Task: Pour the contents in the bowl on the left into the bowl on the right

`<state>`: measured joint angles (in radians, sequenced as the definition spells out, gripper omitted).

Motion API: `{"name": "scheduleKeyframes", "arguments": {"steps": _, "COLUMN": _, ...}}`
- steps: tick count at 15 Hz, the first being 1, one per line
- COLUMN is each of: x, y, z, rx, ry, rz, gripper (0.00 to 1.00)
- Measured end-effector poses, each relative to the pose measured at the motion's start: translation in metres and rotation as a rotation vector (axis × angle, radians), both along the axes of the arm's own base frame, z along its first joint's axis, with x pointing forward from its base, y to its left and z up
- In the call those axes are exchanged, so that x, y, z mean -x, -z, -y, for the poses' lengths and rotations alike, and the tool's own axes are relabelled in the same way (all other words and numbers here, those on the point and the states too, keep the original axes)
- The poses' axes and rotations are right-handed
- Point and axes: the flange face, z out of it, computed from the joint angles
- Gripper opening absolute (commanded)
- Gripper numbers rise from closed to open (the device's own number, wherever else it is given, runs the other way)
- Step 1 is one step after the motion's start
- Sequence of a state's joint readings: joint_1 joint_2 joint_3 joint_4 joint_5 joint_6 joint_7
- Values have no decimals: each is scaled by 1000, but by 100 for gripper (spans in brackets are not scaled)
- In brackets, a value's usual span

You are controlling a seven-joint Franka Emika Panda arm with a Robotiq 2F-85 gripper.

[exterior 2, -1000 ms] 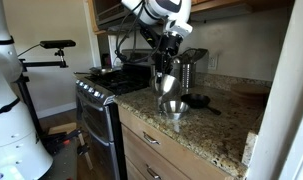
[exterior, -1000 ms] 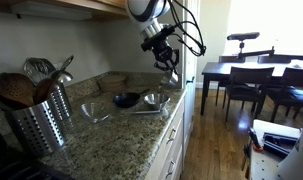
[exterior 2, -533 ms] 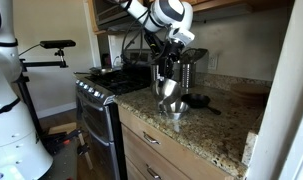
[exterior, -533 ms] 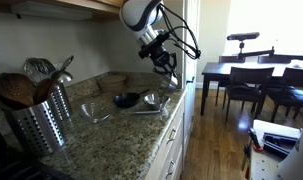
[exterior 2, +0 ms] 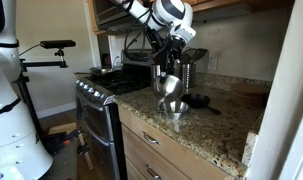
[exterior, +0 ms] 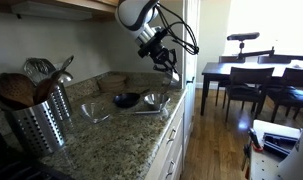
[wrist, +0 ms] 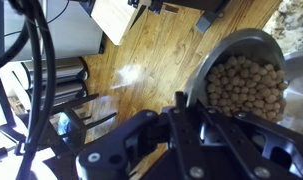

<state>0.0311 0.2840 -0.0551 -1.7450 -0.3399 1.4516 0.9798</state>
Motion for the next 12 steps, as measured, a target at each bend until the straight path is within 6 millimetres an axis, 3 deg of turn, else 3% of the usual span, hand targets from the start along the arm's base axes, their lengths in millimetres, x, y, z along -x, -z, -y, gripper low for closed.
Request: {"name": "scheduleKeyframes", "arguments": {"steps": 12, "x": -8, "y": 7, "z": -3, "rx": 38, "ry": -22, "rz": -28, "gripper": 8}}
